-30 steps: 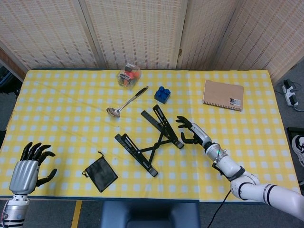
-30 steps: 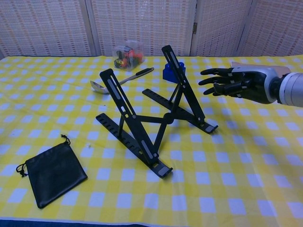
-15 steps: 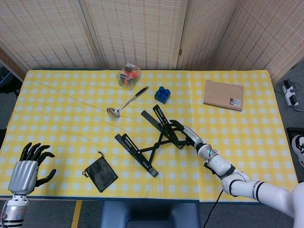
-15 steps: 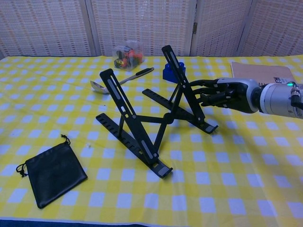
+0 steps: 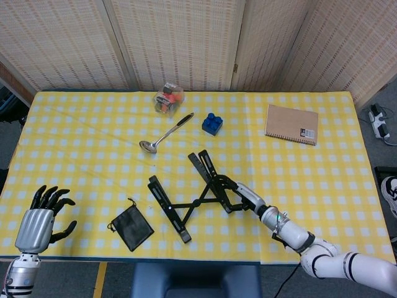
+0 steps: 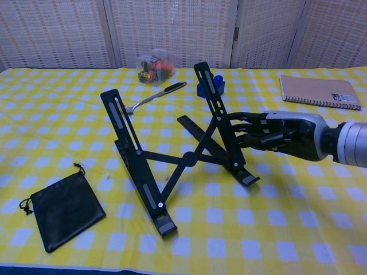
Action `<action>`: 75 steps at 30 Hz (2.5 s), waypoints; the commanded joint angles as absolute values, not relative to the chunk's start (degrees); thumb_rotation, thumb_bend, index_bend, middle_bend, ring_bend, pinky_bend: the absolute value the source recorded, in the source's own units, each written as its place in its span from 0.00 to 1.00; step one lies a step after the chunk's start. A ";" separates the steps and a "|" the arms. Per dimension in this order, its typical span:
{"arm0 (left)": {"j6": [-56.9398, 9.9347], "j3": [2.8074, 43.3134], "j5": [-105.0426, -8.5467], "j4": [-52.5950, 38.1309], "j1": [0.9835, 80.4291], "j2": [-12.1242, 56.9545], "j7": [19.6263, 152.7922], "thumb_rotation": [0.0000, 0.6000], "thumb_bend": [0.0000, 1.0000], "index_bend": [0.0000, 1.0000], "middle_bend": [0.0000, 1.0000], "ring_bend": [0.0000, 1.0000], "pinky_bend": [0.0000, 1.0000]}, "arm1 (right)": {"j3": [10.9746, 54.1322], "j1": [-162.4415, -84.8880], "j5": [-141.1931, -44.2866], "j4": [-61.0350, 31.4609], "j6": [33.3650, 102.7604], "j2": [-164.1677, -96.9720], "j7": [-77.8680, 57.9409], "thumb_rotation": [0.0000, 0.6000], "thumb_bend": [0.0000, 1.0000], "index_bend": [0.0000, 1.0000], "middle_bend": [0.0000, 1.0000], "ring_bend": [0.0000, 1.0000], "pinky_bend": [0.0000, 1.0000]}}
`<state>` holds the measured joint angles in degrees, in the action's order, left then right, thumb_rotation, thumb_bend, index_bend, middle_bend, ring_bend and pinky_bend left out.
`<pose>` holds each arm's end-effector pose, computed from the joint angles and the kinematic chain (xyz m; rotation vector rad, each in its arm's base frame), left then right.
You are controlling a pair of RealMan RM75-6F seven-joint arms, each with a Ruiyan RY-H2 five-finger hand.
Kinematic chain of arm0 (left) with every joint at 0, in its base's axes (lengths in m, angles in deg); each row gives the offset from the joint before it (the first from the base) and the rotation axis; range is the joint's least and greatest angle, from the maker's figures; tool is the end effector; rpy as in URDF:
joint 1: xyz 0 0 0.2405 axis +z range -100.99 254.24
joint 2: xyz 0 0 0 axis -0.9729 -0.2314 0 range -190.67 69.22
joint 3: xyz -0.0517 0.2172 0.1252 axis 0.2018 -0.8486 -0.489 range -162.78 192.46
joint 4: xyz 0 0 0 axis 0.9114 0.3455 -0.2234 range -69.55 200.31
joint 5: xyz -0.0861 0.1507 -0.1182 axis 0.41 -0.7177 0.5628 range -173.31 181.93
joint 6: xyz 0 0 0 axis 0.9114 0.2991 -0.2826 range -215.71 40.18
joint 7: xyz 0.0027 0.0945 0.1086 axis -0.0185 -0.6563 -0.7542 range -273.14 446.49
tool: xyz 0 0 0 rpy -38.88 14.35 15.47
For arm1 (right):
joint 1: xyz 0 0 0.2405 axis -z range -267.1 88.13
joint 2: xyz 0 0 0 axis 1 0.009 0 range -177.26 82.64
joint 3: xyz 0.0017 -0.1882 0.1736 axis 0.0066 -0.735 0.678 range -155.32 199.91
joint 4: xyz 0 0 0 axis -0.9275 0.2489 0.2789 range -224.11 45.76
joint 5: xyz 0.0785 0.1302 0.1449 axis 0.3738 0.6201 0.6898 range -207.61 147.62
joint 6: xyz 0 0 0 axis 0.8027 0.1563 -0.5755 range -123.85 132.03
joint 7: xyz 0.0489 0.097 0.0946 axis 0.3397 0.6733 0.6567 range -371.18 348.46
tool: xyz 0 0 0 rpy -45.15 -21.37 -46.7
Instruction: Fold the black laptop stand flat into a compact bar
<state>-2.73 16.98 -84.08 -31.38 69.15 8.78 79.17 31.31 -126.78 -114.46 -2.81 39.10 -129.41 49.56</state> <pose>-0.2723 0.1885 0.1202 -1.4537 -0.8963 -0.9883 -0.1781 -0.3021 -0.0273 1.4730 -2.3281 1.1501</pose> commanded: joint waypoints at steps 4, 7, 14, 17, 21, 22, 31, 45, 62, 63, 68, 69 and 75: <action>-2.92 16.99 -84.11 -31.38 69.00 8.86 79.06 1.00 0.31 0.43 0.26 0.15 0.00 | 26.67 -126.31 -120.69 0.90 43.48 -128.32 52.70 1.00 0.72 0.00 0.11 0.12 0.00; -2.99 16.98 -84.05 -31.38 68.97 8.89 79.04 1.00 0.31 0.43 0.26 0.15 0.00 | 25.00 -126.74 -122.37 1.71 44.65 -128.59 53.24 1.00 0.72 0.00 0.11 0.12 0.00; -3.19 16.93 -83.83 -31.10 68.93 9.03 79.07 1.00 0.31 0.43 0.26 0.15 0.00 | 21.11 -127.57 -125.75 3.47 47.35 -128.74 53.36 1.00 0.72 0.00 0.11 0.12 0.00; -3.52 16.96 -83.69 -31.03 68.74 9.10 79.01 1.00 0.31 0.43 0.26 0.15 0.00 | 19.29 -127.93 -127.37 3.97 48.69 -127.93 53.80 1.00 0.72 0.00 0.10 0.11 0.00; -3.72 17.03 -83.84 -31.02 68.47 9.25 78.83 1.00 0.31 0.43 0.26 0.15 0.00 | 17.41 -128.16 -128.47 3.45 50.54 -126.33 53.14 1.00 0.59 0.00 0.06 0.09 0.00; -3.76 17.05 -83.86 -31.04 68.42 9.25 78.83 1.00 0.31 0.43 0.26 0.15 0.00 | 17.08 -128.14 -128.48 3.40 50.91 -125.93 53.02 1.00 0.50 0.00 0.05 0.08 0.00; -4.61 17.39 -84.88 -31.15 67.16 8.83 79.03 1.00 0.30 0.43 0.26 0.15 0.00 | 15.89 -127.43 -127.35 2.92 55.77 -122.76 54.57 1.00 0.32 0.00 0.02 0.07 0.00; -8.17 17.57 -86.47 -31.52 63.72 7.45 87.07 1.00 0.31 0.34 0.26 0.15 0.01 | 22.36 -133.58 -123.37 -1.05 53.52 -126.20 59.95 1.00 0.32 0.00 0.02 0.07 0.00; -10.22 16.59 -84.96 -30.95 63.14 5.80 92.73 1.00 0.31 0.20 0.23 0.13 0.01 | 16.83 -138.32 -137.82 -9.25 67.32 -130.05 84.00 1.00 0.32 0.00 0.10 0.16 0.00; -10.25 16.55 -84.98 -30.95 63.09 5.79 92.76 1.00 0.31 0.20 0.23 0.13 0.01 | 15.74 -138.19 -139.23 -9.43 69.27 -129.76 84.57 1.00 0.32 0.00 0.11 0.16 0.00; -10.44 16.42 -85.17 -31.16 62.84 5.82 92.73 1.00 0.31 0.19 0.23 0.13 0.01 | 12.16 -137.37 -142.27 -9.34 74.80 -128.72 85.05 1.00 0.32 0.00 0.11 0.16 0.00; -10.49 16.37 -85.21 -31.21 62.79 5.81 92.70 1.00 0.31 0.19 0.23 0.13 0.01 | 11.58 -137.19 -142.55 -9.15 75.54 -128.56 85.06 1.00 0.32 0.00 0.11 0.17 0.00; -10.16 16.16 -85.39 -31.52 62.86 5.93 92.53 1.00 0.31 0.19 0.23 0.13 0.01 | 7.53 -136.95 -144.61 -8.15 78.40 -128.01 85.89 1.00 0.32 0.00 0.11 0.18 0.00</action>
<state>-10.17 16.16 -85.39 -31.51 62.85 5.93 92.53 8.12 -137.01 -144.14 -8.40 77.98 -128.20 85.58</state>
